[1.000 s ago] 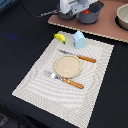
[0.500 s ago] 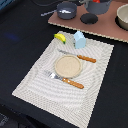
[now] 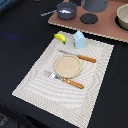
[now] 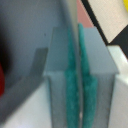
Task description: Interact with the objects in diverse but meaningful ways.
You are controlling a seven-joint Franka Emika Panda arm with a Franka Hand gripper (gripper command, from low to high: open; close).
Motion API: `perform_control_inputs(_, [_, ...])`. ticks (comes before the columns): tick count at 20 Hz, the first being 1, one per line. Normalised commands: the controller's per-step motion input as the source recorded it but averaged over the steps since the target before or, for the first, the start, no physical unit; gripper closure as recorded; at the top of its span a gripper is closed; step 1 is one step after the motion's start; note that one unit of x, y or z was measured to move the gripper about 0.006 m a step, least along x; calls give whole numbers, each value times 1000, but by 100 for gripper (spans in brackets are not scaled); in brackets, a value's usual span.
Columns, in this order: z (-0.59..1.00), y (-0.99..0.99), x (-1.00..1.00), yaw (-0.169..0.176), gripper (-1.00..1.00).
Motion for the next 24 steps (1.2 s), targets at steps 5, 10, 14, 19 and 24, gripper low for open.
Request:
perform_control_inputs(5, [-43,-733,-611,0,100])
perform_control_inputs(10, [-22,-717,-620,0,100])
perform_control_inputs(14, [-4,-714,-621,0,100])
perform_control_inputs(19, [-108,-657,-654,0,100])
perform_control_inputs(24, [-160,-630,-686,0,100])
